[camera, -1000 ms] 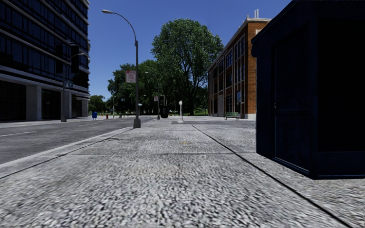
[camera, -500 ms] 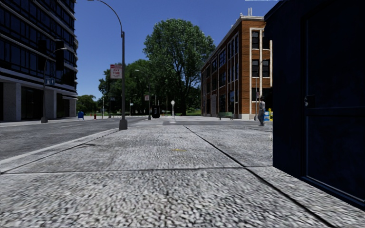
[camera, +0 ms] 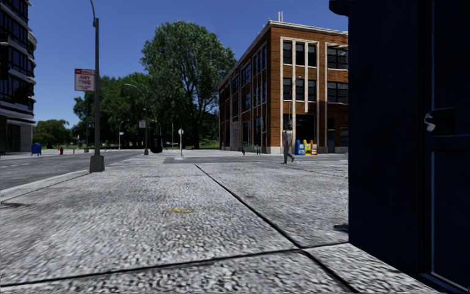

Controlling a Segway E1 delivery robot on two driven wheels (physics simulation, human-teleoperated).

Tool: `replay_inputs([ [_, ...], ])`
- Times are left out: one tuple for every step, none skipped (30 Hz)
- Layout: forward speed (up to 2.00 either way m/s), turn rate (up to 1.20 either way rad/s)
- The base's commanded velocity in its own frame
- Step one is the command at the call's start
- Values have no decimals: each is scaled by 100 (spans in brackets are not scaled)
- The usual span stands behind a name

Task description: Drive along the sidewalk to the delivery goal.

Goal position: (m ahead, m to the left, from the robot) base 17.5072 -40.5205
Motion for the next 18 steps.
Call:
replay_inputs([
  [200, -47],
  [200, -44],
  [200, -23],
  [200, -4],
  [200, -4],
  [200, 0],
  [200, 0],
  [200, 0],
  [200, 0],
  [200, 0],
  [200, 0],
  [200, 0],
  [200, 0],
  [200, 0],
  [200, 0],
  [200, 0],
  [200, 0],
  [200, -22],
])
